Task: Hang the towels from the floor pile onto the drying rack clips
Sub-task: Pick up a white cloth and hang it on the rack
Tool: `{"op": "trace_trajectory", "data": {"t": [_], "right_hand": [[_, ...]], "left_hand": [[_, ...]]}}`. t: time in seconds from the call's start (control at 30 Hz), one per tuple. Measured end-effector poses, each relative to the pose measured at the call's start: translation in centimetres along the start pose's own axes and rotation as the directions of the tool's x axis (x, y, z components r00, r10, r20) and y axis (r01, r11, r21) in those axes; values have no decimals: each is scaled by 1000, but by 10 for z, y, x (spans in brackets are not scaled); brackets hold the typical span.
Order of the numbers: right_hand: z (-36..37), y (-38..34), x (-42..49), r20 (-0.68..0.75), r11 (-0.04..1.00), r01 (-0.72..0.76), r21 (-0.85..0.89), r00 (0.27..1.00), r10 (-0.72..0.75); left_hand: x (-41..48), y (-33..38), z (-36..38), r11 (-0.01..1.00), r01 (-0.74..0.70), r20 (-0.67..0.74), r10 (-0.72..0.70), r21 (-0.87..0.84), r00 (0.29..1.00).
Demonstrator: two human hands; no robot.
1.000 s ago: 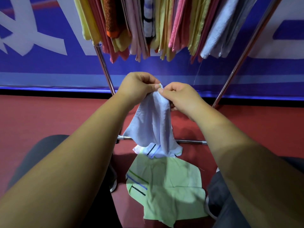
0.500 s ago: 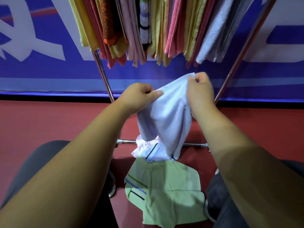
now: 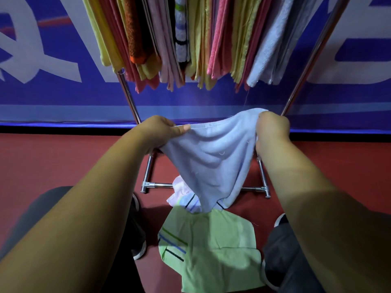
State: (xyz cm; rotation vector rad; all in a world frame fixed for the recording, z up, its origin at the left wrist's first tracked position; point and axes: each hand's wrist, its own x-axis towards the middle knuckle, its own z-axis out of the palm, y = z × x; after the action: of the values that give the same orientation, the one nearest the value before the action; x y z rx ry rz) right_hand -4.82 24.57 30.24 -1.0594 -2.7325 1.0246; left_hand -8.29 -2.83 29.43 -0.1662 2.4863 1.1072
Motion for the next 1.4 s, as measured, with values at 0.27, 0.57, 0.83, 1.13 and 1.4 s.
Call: {"op": "trace_trajectory", "data": {"t": [0.27,0.57,0.83,1.13,1.4], "right_hand": [[30,-6,-10,85,756,-21,654,995,-47],[51,-16,-26,125,908,293,301,931,-342],[69,-5,-45,224,823,512,248,796,-563],[65,-1,-47,231,796,561,226,763,-603],[58,1,-46,225,778,600,187,744,-629]], "left_hand": [[-5,14,12,928,132,124,-94,-349,988],[2,17,28,886,137,114,-96,-444,989],[10,23,45,827,191,127,-146,-529,981],[25,22,49,743,261,188,-184,-616,965],[27,24,49,685,289,235,-174,-668,956]]}}
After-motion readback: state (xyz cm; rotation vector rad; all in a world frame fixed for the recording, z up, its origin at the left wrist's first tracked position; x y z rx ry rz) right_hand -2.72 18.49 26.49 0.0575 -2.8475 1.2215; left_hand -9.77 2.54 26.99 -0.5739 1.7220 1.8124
